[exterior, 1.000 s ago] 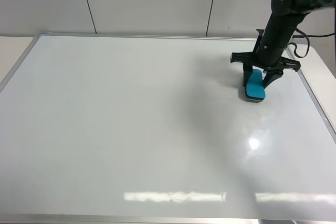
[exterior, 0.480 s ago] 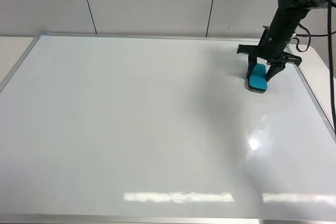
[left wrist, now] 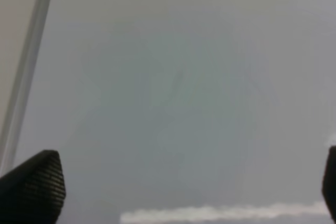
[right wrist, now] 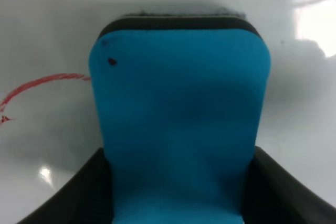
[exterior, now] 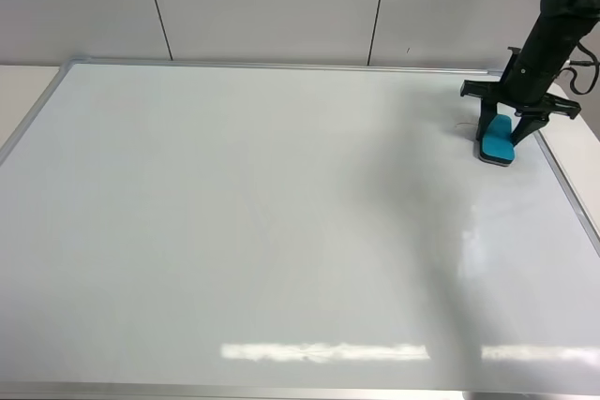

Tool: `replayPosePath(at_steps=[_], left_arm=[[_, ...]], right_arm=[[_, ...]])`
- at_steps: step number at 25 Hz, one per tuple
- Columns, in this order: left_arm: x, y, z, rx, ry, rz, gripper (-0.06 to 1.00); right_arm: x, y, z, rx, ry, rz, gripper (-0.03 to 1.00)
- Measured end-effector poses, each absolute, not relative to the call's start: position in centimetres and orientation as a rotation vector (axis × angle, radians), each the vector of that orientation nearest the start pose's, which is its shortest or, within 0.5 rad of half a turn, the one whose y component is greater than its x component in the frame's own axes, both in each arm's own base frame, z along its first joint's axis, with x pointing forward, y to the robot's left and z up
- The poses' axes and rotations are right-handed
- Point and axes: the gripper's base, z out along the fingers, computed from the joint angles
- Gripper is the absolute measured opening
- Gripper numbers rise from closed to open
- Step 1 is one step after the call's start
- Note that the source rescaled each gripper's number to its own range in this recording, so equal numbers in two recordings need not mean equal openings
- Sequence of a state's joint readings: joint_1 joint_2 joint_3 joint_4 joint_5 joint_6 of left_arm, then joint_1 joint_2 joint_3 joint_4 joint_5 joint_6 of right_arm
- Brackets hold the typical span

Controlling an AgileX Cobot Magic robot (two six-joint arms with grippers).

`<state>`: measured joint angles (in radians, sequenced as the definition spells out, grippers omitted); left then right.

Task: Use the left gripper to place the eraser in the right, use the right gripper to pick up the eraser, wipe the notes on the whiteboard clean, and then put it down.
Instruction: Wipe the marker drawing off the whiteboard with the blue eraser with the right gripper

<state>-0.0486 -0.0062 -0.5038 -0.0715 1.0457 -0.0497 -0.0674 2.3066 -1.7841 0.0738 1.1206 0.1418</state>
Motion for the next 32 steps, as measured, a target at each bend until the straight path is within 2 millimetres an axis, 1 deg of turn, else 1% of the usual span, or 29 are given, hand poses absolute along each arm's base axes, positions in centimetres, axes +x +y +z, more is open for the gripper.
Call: replayPosePath(at_steps=[2,7,9,10,12,14,16,18,22,23,25,26,28,30,32], left_arm=[[-0.6,-0.5,28.0,0.002,2.02,-0.148,1.0],[-0.6,-0.5,28.0,0.002,2.02,-0.148,1.0],[-0.6,-0.5,28.0,0.002,2.02,-0.148,1.0],[-0.6,-0.5,28.0,0.003,2.02,-0.147,1.0],[-0.6,-0.5,28.0,0.003,2.02,-0.147,1.0],[-0.6,-0.5,28.0,0.003,2.02,-0.147,1.0],[-0.6,-0.5,28.0,0.003,2.02,-0.147,1.0],[-0.6,-0.5,28.0,0.003,2.02,-0.147,1.0],[-0.6,-0.5,28.0,0.003,2.02,-0.147,1.0],[-0.6,-0.5,28.0,0.003,2.02,-0.147,1.0],[-0.6,-0.5,28.0,0.003,2.02,-0.147,1.0],[-0.6,-0.5,28.0,0.003,2.02,-0.147,1.0],[-0.6,-0.5,28.0,0.003,2.02,-0.147,1.0],[-0.6,-0.5,28.0,0.003,2.02,-0.147,1.0],[-0.6,-0.5,28.0,0.003,2.02,-0.147,1.0]], right_arm=[[45.7,-0.9,13.0,0.322,3.1,0.126,0.04],[46.1,4.4,13.1,0.18,3.051,0.204,0.04],[46.2,6.1,13.1,0.135,3.033,0.223,0.04],[46.2,6.1,13.1,0.135,3.033,0.223,0.04],[46.1,7.5,13.1,0.097,3.02,0.234,0.04],[46.1,8.2,13.1,0.066,3.007,0.241,0.04],[46.2,7.9,13.2,0.081,3.001,0.25,0.04],[46.6,7.1,13.2,0.124,2.974,0.268,0.04],[47.6,3.6,13.3,0.238,2.887,0.256,0.04],[47.6,3.6,13.3,0.238,2.887,0.256,0.04],[48.0,1.4,13.3,0.293,2.855,0.237,0.04],[48.0,-0.4,13.3,0.332,2.844,0.211,0.04],[47.9,-1.7,13.3,0.344,2.846,0.172,0.04],[47.8,-2.4,13.3,0.344,2.854,0.144,0.04],[47.8,-2.5,13.3,0.335,2.861,0.129,0.04]])
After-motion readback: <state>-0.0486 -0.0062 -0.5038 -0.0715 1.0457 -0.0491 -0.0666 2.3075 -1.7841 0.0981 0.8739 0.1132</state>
